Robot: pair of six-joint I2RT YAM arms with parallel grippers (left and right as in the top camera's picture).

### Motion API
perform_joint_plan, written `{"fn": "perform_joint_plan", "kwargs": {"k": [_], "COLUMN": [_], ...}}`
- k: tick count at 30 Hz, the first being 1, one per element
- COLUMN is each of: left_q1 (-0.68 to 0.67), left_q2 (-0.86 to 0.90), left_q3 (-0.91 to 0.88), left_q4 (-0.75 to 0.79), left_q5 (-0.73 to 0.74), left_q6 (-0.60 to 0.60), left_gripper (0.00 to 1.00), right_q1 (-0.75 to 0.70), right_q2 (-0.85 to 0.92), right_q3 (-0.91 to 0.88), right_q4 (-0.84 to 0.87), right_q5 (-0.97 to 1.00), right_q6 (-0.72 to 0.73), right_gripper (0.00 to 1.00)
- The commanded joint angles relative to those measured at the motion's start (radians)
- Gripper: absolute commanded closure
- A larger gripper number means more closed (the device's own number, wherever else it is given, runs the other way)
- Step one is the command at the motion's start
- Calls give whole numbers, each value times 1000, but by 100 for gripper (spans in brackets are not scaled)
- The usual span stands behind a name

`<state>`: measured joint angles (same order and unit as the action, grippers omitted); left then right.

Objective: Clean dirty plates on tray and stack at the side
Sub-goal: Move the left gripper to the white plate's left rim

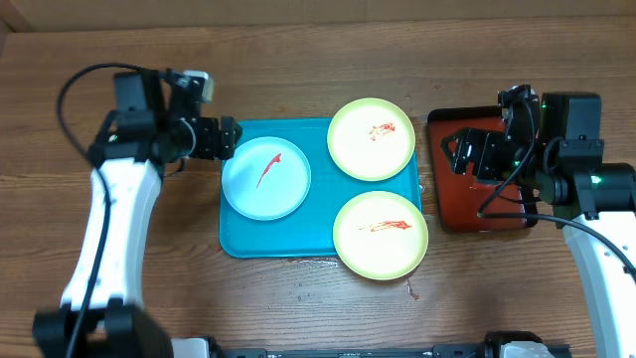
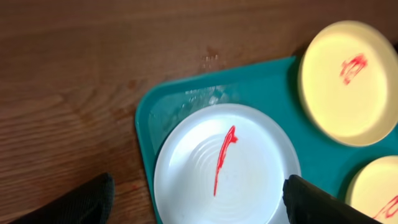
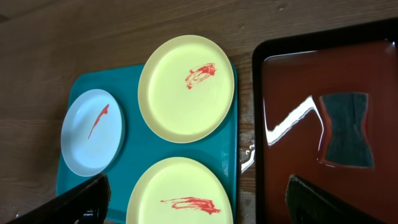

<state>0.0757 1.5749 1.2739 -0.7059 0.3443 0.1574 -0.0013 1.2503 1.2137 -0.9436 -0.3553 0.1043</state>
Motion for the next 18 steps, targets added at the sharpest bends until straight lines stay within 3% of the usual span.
{"fn": "perform_joint_plan", "kwargs": {"k": [1,9,15,18], "left_q1": [-40,-97,-97,-97], "left_q2": [105,336,416,444], "left_q3": [72,274,319,319], "left_q4": [2,-72,-136,-155], "left_q5": [-31,-92,-81,-94], "left_q6": [68,72,222,241], "left_gripper": [13,21,26,30], "right_q1": [-6,-6,-6,-6], "right_q2": [-2,-2,-2,-2], "right_q3": [26,25,24,24], "right_q4": [2,-6,-14,-25], "right_q5": [18,61,67,67], "right_q6": [4,64,79,79], "right_gripper": [10,13,13,12]}}
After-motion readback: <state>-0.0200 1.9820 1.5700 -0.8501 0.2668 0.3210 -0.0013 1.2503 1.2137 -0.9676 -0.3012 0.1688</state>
